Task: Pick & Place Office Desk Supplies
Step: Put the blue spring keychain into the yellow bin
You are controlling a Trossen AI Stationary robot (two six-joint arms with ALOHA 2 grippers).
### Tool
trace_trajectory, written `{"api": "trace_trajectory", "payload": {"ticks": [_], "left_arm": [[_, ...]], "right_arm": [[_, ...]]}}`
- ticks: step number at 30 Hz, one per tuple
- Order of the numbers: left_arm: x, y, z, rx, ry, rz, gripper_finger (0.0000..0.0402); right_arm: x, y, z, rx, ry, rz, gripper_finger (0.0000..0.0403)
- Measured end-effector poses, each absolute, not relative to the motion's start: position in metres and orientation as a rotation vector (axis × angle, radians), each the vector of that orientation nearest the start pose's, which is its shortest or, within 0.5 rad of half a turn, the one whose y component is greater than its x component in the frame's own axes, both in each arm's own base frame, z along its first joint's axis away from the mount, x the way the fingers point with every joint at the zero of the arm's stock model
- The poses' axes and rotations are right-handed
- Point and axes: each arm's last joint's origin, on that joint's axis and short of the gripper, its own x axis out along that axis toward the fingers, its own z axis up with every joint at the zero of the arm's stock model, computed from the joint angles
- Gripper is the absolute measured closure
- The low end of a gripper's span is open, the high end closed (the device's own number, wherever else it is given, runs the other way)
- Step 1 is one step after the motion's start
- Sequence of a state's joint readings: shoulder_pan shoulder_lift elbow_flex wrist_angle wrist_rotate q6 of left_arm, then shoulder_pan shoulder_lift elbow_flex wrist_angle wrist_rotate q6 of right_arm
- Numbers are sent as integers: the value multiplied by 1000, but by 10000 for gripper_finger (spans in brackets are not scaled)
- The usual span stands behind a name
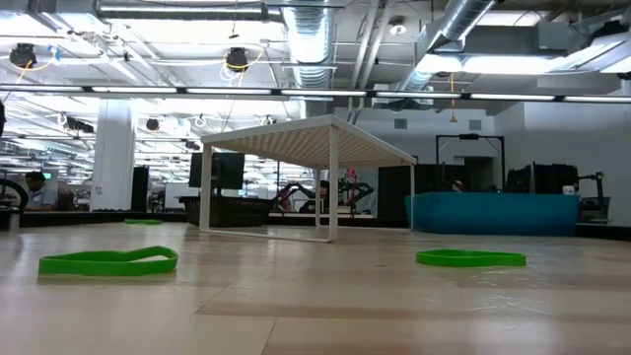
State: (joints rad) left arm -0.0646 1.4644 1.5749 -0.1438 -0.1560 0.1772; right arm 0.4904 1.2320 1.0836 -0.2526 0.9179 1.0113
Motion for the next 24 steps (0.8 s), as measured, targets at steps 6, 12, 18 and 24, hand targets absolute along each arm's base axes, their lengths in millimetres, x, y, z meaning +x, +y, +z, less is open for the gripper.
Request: {"api": "trace_trajectory", "payload": {"ticks": [6,12,18,24], "left_arm": [[259,-7,490,174,-51,88,215],[190,1,517,169,-121,174,211],[150,6,518,159,-75,276,211],[153,6,510,141,10,290,211]], "right_arm": [[240,105,340,716,92,-530,396],[227,114,324,755,221,-545,396],[191,131,299,846,542,-577,396],[143,147,285,879,819,-678,396]]}}
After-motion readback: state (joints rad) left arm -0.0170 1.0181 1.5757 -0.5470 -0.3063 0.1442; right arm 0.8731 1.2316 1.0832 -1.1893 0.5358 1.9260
